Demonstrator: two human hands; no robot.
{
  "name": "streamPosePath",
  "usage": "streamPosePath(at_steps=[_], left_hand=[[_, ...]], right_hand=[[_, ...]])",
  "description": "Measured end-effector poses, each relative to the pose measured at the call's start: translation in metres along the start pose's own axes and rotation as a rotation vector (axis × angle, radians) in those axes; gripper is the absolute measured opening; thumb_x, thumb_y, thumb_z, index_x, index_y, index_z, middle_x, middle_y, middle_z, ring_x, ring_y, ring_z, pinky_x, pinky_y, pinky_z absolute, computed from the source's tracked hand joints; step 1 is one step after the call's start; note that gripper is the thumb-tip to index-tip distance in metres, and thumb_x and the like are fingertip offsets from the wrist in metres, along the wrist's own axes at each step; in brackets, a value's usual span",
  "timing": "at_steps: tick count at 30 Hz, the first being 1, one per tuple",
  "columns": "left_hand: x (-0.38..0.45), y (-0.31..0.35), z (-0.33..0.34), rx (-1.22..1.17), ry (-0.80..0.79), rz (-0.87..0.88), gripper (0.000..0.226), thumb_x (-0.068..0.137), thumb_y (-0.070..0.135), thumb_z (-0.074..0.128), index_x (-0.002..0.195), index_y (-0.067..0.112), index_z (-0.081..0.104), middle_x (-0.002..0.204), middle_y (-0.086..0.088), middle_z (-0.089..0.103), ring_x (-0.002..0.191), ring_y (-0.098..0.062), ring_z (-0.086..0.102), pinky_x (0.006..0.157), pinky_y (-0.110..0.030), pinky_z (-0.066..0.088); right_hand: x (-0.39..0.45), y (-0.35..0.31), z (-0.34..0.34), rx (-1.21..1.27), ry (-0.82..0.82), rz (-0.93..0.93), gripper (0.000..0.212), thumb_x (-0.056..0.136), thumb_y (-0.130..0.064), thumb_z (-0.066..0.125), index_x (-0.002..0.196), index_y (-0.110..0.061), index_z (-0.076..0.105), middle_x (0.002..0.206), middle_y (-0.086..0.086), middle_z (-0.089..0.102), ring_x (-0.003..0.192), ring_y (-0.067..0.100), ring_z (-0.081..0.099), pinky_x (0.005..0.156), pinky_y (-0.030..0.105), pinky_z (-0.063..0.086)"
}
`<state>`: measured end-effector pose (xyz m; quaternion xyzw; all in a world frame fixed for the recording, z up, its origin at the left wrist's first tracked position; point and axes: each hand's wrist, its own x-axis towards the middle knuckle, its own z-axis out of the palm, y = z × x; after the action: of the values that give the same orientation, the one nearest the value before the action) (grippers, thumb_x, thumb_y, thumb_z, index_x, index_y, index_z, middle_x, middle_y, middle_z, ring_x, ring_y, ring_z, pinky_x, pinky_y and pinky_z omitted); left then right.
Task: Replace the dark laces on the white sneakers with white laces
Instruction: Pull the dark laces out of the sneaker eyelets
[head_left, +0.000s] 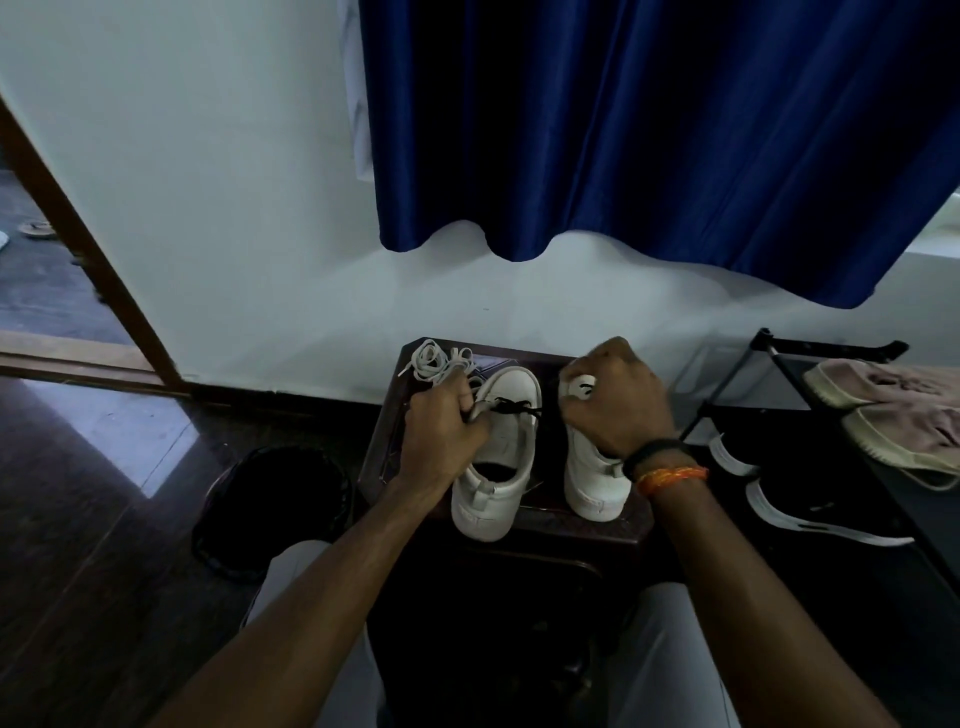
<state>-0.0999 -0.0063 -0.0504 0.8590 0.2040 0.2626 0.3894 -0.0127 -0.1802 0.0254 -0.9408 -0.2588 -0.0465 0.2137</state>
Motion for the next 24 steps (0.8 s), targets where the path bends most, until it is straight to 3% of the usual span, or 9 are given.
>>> streamPosePath(at_steps=[2, 4, 8, 12, 17, 19, 22, 24], left_hand=[[0.000, -0.001, 0.000, 0.005, -0.008, -0.014, 0.027, 0.077, 0.018, 0.074, 0.069, 0.014, 0.049, 0.057, 0.002, 0.055, 0.052, -0.014, 0.052, 0.051, -0.027, 0.039], [-0.001, -0.002, 0.000, 0.010, -0.017, -0.035, 0.028, 0.080, 0.024, 0.075, 0.067, 0.016, 0.051, 0.057, 0.003, 0.057, 0.052, -0.010, 0.051, 0.049, -0.021, 0.035], [-0.004, -0.003, 0.001, 0.013, -0.016, -0.049, 0.029, 0.083, 0.025, 0.073, 0.065, 0.014, 0.053, 0.055, 0.002, 0.057, 0.050, -0.010, 0.051, 0.050, -0.025, 0.036], [-0.004, 0.000, -0.002, 0.035, -0.005, -0.049, 0.033, 0.082, 0.021, 0.072, 0.061, 0.018, 0.046, 0.051, 0.005, 0.050, 0.046, -0.008, 0.046, 0.046, -0.021, 0.030], [-0.004, 0.005, -0.001, 0.039, -0.005, -0.071, 0.030, 0.085, 0.024, 0.070, 0.067, 0.011, 0.050, 0.054, 0.002, 0.052, 0.053, -0.022, 0.052, 0.052, -0.030, 0.033], [-0.004, 0.004, 0.000, 0.038, -0.014, -0.076, 0.026, 0.084, 0.023, 0.069, 0.069, 0.012, 0.052, 0.058, 0.000, 0.057, 0.056, -0.023, 0.056, 0.054, -0.029, 0.035], [-0.005, 0.002, -0.001, 0.036, -0.001, -0.079, 0.026, 0.083, 0.019, 0.070, 0.067, 0.011, 0.050, 0.055, 0.000, 0.052, 0.050, -0.017, 0.050, 0.050, -0.027, 0.032], [-0.005, 0.002, -0.001, 0.038, 0.006, -0.073, 0.028, 0.083, 0.017, 0.070, 0.066, 0.013, 0.048, 0.052, 0.003, 0.048, 0.046, -0.009, 0.042, 0.047, -0.025, 0.029]], right_hand=[[0.005, -0.009, 0.011, 0.009, -0.032, -0.086, 0.042, 0.074, -0.021, 0.070, 0.115, -0.020, 0.074, 0.123, 0.003, 0.061, 0.110, 0.029, 0.051, 0.090, 0.037, 0.048], [0.010, -0.019, 0.027, -0.045, -0.112, -0.167, 0.044, 0.075, -0.027, 0.069, 0.118, -0.021, 0.073, 0.121, 0.005, 0.067, 0.114, 0.031, 0.050, 0.096, 0.038, 0.046], [0.013, -0.037, 0.060, -0.321, -0.140, -0.188, 0.028, 0.086, -0.030, 0.062, 0.106, -0.016, 0.075, 0.104, 0.011, 0.069, 0.113, 0.033, 0.050, 0.087, 0.037, 0.047], [0.013, -0.038, 0.074, -0.291, -0.071, -0.238, 0.025, 0.089, -0.021, 0.057, 0.105, -0.014, 0.075, 0.102, 0.010, 0.068, 0.113, 0.028, 0.052, 0.082, 0.034, 0.046], [0.000, -0.025, 0.056, 0.086, -0.009, -0.250, 0.020, 0.075, -0.031, 0.061, 0.073, -0.018, 0.076, 0.084, -0.004, 0.073, 0.094, 0.021, 0.054, 0.077, 0.034, 0.046], [-0.008, -0.025, 0.037, 0.377, 0.045, -0.162, 0.019, 0.068, -0.031, 0.061, 0.063, -0.020, 0.075, 0.077, -0.007, 0.073, 0.087, 0.018, 0.058, 0.079, 0.032, 0.045], [-0.015, -0.024, 0.008, 0.959, 0.119, 0.065, 0.013, 0.069, -0.011, 0.065, 0.058, -0.010, 0.071, 0.067, 0.003, 0.070, 0.071, 0.022, 0.063, 0.073, 0.031, 0.047], [-0.016, -0.017, -0.005, 1.181, 0.236, 0.216, 0.020, 0.072, 0.003, 0.059, 0.056, -0.005, 0.067, 0.056, 0.007, 0.063, 0.059, 0.021, 0.058, 0.063, 0.029, 0.046]])
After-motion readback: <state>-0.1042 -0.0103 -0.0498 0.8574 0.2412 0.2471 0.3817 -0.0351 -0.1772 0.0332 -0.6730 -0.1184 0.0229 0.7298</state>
